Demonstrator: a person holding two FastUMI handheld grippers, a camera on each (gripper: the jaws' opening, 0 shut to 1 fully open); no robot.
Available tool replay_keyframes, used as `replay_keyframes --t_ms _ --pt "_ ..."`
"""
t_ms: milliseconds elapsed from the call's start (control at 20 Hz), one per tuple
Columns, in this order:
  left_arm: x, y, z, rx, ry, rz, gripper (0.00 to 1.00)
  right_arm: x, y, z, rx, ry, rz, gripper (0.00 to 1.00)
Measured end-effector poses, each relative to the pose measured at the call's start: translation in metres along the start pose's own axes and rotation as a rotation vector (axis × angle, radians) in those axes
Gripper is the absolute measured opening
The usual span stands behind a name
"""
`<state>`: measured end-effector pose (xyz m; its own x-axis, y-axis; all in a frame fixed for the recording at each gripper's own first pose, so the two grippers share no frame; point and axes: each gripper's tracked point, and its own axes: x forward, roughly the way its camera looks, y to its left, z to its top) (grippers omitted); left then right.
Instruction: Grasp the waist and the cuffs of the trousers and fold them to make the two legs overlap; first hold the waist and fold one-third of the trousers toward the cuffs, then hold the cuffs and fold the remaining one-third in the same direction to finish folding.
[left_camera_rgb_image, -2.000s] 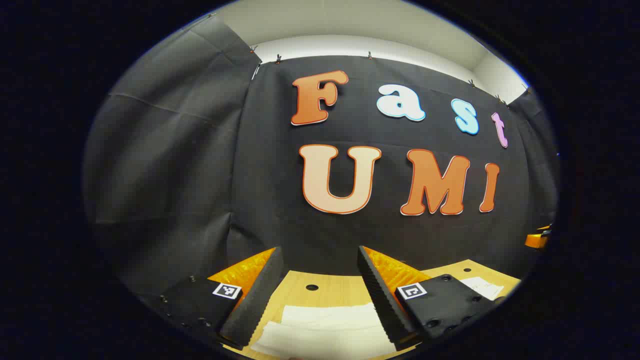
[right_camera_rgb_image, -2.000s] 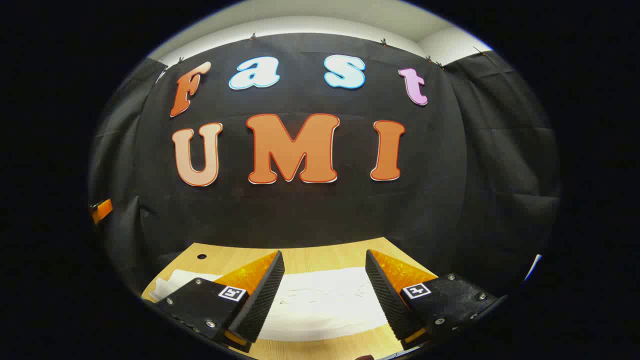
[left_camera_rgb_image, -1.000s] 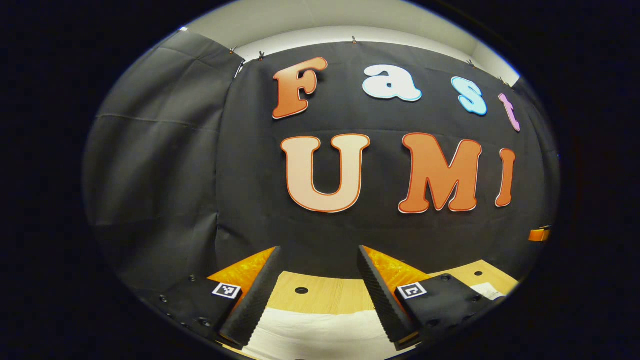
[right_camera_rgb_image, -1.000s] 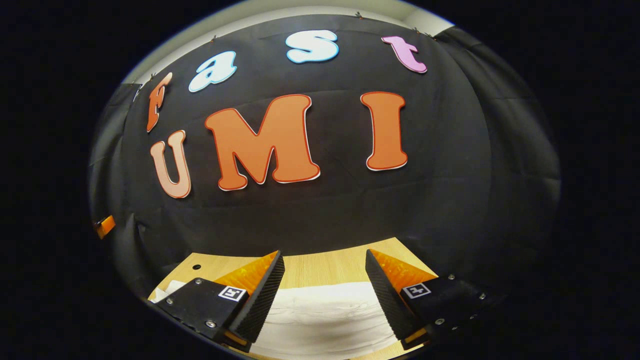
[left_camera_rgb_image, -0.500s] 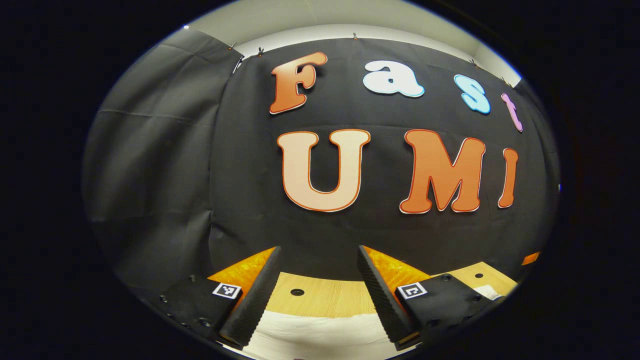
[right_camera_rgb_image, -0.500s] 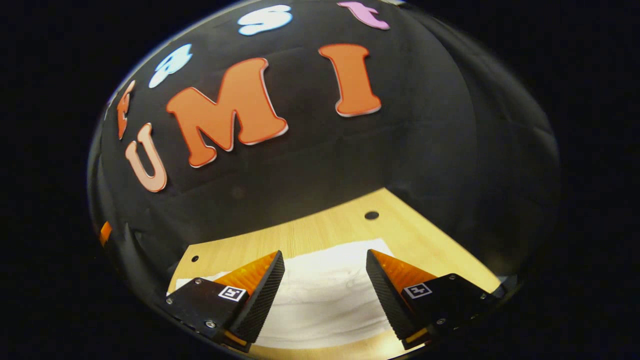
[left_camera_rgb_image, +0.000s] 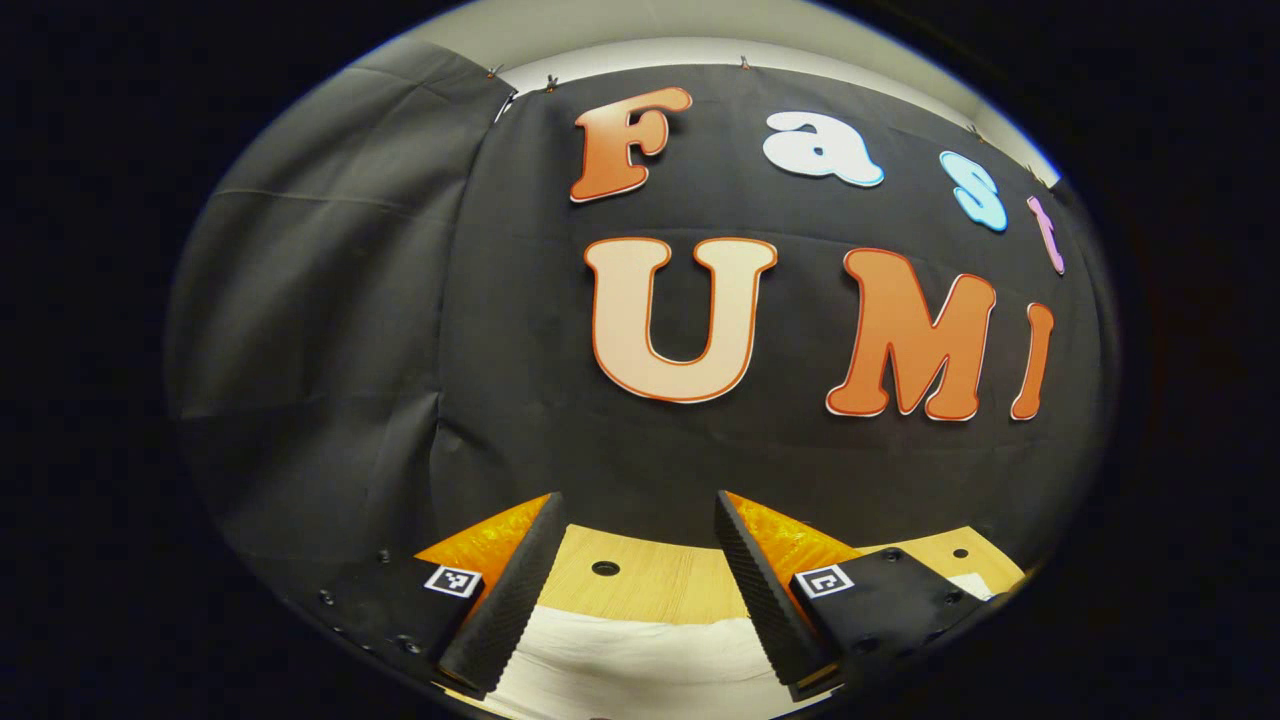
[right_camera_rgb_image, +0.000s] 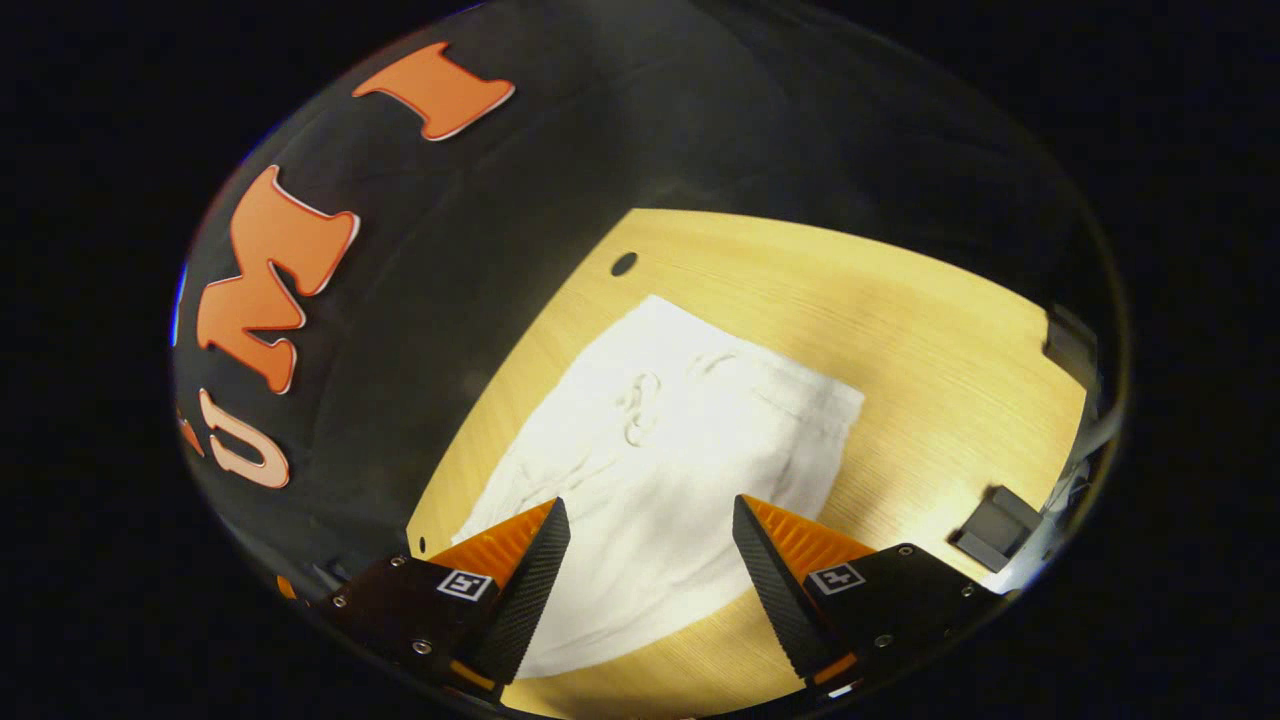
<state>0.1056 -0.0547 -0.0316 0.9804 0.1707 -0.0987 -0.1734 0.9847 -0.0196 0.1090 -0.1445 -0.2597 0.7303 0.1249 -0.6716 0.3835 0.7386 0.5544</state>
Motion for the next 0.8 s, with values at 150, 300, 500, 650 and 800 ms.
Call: replay_keyframes --t_ms 150,300,500,650,800 --pt "0.000 0.011 -0.005 -0.015 0.011 0.023 0.98 0.007 -0.030 -0.015 0.077 0.058 -0.054 0.99" --pt "-0.003 0.018 -0.011 -0.022 0.028 0.043 0.98 0.017 -0.049 -0.025 0.126 0.111 -0.107 0.99" --pt "-0.008 0.027 -0.014 0.020 0.033 0.074 0.98 0.032 -0.049 -0.038 0.226 0.170 -0.098 0.99" --pt "-0.010 0.034 -0.013 0.029 0.032 0.098 0.98 0.039 -0.051 -0.043 0.236 0.194 -0.120 0.99" --pt "-0.013 0.044 -0.014 0.029 0.035 0.123 0.98 0.046 -0.052 -0.043 0.243 0.215 -0.137 0.99"
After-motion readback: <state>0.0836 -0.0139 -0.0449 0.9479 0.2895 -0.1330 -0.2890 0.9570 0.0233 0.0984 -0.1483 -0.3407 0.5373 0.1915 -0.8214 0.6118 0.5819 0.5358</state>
